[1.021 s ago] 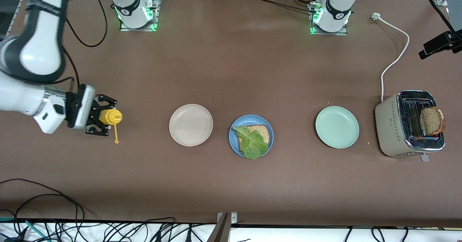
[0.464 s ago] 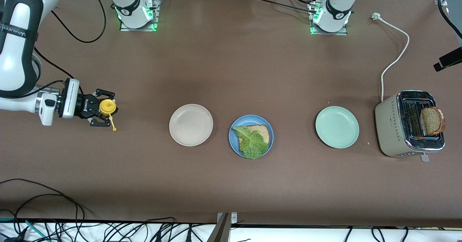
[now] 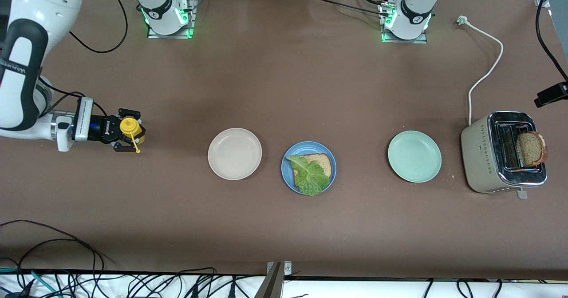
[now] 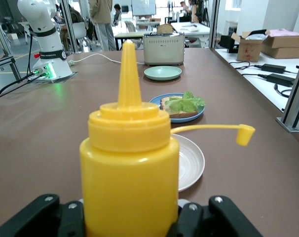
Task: Make sandwich in blue plate with both arms
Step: 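Lower the bottle upright while the left gripper reaches the toaster bread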
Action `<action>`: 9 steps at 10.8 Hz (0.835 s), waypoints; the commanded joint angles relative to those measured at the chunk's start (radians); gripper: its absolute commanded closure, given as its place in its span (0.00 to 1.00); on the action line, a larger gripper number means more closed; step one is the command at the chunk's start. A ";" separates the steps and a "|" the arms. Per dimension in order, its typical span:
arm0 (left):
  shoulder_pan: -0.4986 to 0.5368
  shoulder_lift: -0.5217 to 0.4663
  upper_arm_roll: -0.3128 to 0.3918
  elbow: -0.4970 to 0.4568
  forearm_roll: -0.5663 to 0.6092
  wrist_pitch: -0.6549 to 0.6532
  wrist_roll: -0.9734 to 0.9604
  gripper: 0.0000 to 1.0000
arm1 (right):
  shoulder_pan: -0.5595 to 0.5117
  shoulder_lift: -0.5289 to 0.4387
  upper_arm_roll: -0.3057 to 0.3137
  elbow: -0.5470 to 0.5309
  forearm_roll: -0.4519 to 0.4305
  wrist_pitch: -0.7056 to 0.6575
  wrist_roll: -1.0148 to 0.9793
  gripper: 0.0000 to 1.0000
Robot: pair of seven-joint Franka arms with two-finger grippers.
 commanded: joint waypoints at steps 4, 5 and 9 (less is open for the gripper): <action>0.061 0.150 0.074 -0.013 0.017 0.214 0.352 0.00 | -0.258 0.114 0.282 0.075 0.068 -0.038 -0.166 1.00; 0.073 0.164 0.076 -0.017 0.017 0.237 0.358 0.00 | -0.269 0.144 0.284 0.092 0.069 -0.041 -0.183 1.00; 0.126 0.239 0.080 -0.073 -0.105 0.357 0.494 0.00 | -0.286 0.244 0.286 0.142 0.129 -0.046 -0.250 1.00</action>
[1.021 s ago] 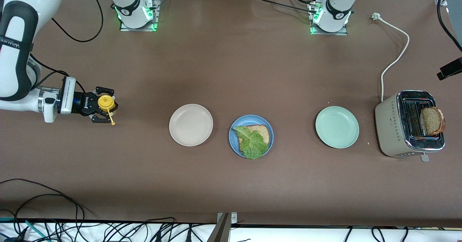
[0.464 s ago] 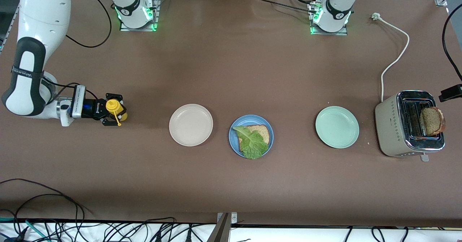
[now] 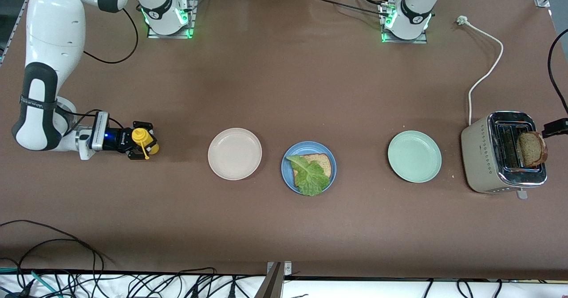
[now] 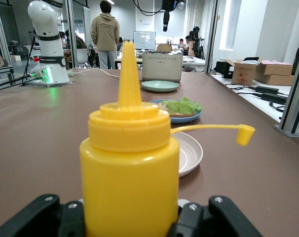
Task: Make sandwich in blue plate with both arms
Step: 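Lower the bottle upright while the left gripper reaches the toaster bread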
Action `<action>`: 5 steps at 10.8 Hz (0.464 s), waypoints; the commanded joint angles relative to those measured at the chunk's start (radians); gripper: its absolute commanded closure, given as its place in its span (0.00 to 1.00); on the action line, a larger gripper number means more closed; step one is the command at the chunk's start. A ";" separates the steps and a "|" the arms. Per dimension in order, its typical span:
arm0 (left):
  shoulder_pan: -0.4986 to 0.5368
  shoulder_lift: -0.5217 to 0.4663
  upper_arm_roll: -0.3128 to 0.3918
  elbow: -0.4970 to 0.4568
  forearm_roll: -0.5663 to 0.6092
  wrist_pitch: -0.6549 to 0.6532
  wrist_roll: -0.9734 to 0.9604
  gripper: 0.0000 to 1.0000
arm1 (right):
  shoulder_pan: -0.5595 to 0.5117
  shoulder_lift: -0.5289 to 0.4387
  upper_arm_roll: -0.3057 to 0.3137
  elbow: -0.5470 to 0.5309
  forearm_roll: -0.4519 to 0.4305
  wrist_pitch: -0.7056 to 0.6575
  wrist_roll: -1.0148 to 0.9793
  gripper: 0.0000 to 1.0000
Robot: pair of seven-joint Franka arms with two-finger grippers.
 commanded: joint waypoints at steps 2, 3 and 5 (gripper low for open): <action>0.047 0.057 0.010 -0.056 -0.133 0.097 0.157 0.00 | -0.042 0.090 0.029 0.085 0.053 -0.032 -0.052 1.00; 0.047 0.062 0.010 -0.059 -0.133 0.097 0.157 0.00 | -0.074 0.094 0.065 0.088 0.052 -0.032 -0.054 1.00; 0.045 0.077 0.010 -0.059 -0.133 0.099 0.157 0.00 | -0.132 0.094 0.136 0.088 0.046 -0.035 -0.052 1.00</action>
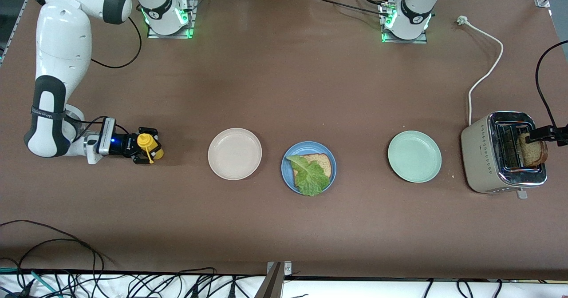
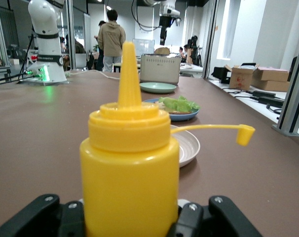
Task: Make sandwich in blue plate with both arms
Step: 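Lower the bottle upright while the left gripper reaches the toaster bread, then open the right gripper off the bottle while the left gripper grasps bread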
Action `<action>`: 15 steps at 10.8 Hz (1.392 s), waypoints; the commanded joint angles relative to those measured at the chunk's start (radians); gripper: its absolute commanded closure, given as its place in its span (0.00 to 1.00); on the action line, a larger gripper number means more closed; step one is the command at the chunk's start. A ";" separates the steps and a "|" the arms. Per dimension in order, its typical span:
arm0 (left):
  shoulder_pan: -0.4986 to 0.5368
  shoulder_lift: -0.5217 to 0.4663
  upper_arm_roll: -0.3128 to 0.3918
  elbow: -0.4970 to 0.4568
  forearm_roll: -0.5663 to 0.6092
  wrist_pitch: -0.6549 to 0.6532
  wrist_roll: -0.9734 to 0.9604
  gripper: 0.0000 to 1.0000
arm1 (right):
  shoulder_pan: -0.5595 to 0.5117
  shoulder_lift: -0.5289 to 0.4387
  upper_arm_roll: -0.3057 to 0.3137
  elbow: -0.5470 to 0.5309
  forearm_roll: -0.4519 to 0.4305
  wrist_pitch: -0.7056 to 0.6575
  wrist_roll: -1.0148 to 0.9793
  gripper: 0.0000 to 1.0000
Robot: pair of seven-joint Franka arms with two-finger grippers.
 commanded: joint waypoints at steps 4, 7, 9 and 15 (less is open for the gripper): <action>0.000 0.023 0.003 -0.016 -0.022 0.035 0.030 0.15 | -0.095 0.049 0.088 0.028 0.005 -0.105 0.000 1.00; -0.003 0.022 0.023 -0.015 -0.018 0.035 0.074 0.44 | -0.096 0.070 0.090 0.017 0.005 -0.139 0.005 1.00; -0.003 0.017 0.034 -0.013 -0.018 0.035 0.103 0.71 | -0.096 0.070 0.090 0.020 0.005 -0.139 0.014 1.00; -0.013 -0.012 0.039 -0.004 -0.010 0.026 0.100 1.00 | -0.092 0.064 0.087 0.026 0.005 -0.137 0.077 0.14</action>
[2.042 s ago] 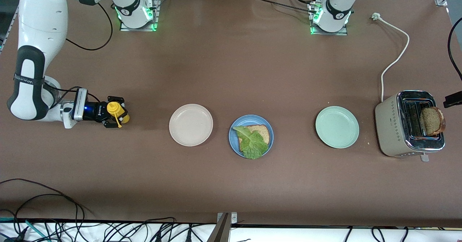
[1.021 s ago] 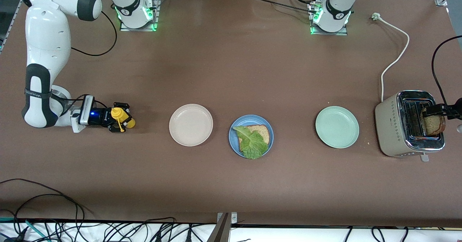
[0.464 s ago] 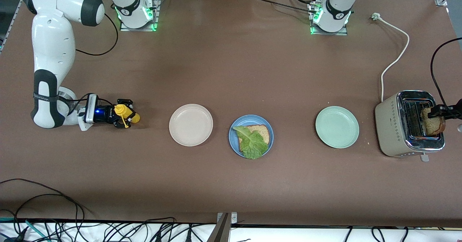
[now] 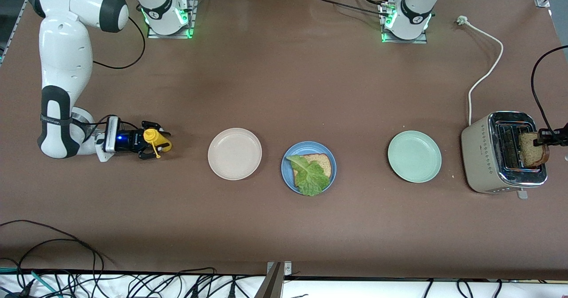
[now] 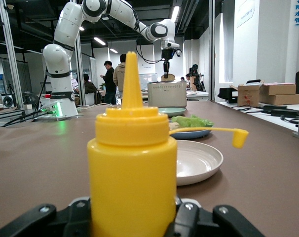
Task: Make sandwich in blue plate with both arms
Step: 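Open the right gripper off the bottle while the left gripper grasps bread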
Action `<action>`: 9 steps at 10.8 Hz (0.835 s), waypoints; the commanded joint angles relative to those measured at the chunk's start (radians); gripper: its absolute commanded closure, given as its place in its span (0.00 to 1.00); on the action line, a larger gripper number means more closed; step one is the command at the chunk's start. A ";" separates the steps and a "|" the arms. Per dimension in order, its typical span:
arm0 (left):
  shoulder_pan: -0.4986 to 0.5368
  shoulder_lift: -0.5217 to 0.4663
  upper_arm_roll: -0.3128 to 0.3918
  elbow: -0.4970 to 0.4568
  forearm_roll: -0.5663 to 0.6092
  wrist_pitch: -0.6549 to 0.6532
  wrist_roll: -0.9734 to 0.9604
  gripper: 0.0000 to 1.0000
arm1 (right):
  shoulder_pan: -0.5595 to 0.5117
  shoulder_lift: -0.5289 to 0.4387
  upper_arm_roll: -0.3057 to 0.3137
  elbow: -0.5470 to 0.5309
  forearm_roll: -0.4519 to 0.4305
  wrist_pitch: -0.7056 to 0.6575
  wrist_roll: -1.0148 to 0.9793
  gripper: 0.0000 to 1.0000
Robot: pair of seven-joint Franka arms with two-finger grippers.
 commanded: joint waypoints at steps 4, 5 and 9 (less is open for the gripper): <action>-0.028 -0.132 0.012 0.020 0.001 -0.133 0.018 1.00 | -0.017 -0.007 -0.001 0.017 -0.019 -0.022 0.066 0.04; -0.033 -0.161 0.012 0.028 0.002 -0.167 0.013 1.00 | -0.018 -0.007 -0.008 0.017 -0.025 -0.024 0.075 0.01; -0.070 -0.266 0.011 0.032 0.004 -0.256 0.012 1.00 | -0.037 -0.008 -0.048 0.019 -0.087 -0.033 0.080 0.00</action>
